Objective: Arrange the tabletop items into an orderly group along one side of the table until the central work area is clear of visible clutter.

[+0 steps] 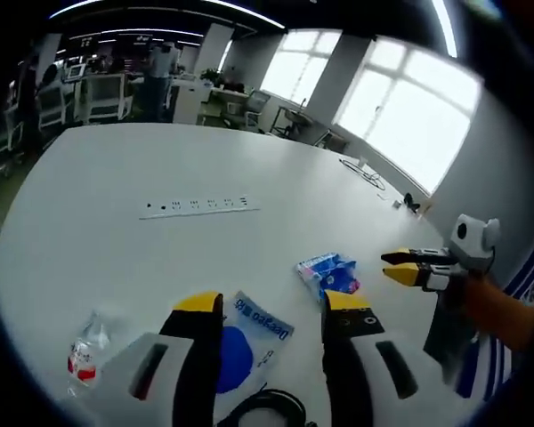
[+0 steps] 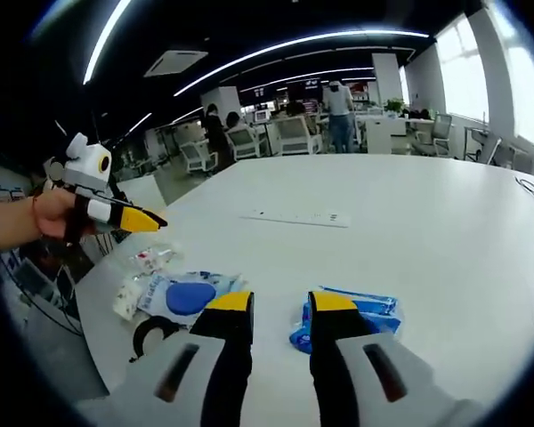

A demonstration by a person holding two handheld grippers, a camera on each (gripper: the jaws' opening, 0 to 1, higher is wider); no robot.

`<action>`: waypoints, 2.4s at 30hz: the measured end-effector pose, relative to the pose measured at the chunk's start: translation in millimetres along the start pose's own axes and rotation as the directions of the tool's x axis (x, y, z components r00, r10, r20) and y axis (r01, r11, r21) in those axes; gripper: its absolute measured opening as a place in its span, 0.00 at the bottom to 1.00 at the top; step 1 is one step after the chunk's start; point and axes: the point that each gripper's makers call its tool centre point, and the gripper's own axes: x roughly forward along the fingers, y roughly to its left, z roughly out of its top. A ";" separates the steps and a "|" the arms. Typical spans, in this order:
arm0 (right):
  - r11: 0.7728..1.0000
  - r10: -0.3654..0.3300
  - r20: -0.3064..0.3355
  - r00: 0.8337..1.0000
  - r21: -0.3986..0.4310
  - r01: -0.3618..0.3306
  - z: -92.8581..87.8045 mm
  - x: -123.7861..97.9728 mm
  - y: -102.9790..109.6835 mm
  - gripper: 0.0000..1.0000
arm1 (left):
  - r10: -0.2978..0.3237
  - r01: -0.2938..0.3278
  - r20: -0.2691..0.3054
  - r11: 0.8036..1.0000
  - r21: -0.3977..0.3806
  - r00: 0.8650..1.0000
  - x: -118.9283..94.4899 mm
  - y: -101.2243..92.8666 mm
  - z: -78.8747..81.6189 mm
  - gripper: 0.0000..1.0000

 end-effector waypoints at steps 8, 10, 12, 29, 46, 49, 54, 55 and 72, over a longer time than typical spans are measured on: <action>1.000 0.024 0.000 1.000 -0.011 -0.024 4.9 1.7 19.5 0.24 | 0.022 -0.022 0.018 1.000 -0.003 1.000 -23.8 14.2 -0.7 0.44; 1.000 0.029 0.001 1.000 -0.009 -0.029 6.0 2.1 23.7 0.25 | 0.027 -0.027 0.024 1.000 -0.008 0.999 -29.4 18.9 -0.4 0.45; 0.999 0.037 -0.002 0.999 -0.012 -0.037 5.8 3.0 29.0 0.25 | 0.034 -0.033 0.026 0.999 -0.012 0.999 -35.2 22.7 -1.1 0.45; 0.995 0.093 -0.039 0.995 -0.040 -0.094 -4.2 12.8 64.3 0.25 | 0.102 -0.101 0.016 0.993 -0.060 0.995 -78.1 65.6 -24.1 0.46; 0.990 0.115 -0.103 0.988 -0.068 -0.123 -28.3 21.2 75.8 0.29 | 0.142 -0.144 -0.023 0.985 -0.099 0.990 -92.5 85.7 -51.4 0.46; 0.989 0.117 -0.113 0.987 -0.072 -0.126 -31.7 23.2 76.5 0.32 | 0.142 -0.143 -0.024 0.984 -0.103 0.990 -92.6 86.5 -52.1 0.46; 0.988 0.124 -0.126 0.984 -0.074 -0.134 -36.2 25.7 78.8 0.36 | 0.139 -0.142 -0.034 0.984 -0.109 0.990 -92.0 87.3 -55.8 0.46; 0.988 0.126 -0.129 0.984 -0.069 -0.136 -37.0 26.7 79.0 0.37 | 0.139 -0.142 -0.035 0.984 -0.111 0.990 -91.5 88.0 -56.3 0.46; 0.987 0.133 -0.161 0.978 -0.066 -0.145 -47.3 38.5 79.7 0.35 | 0.141 -0.152 -0.089 0.981 -0.120 0.986 -83.0 95.9 -72.1 0.45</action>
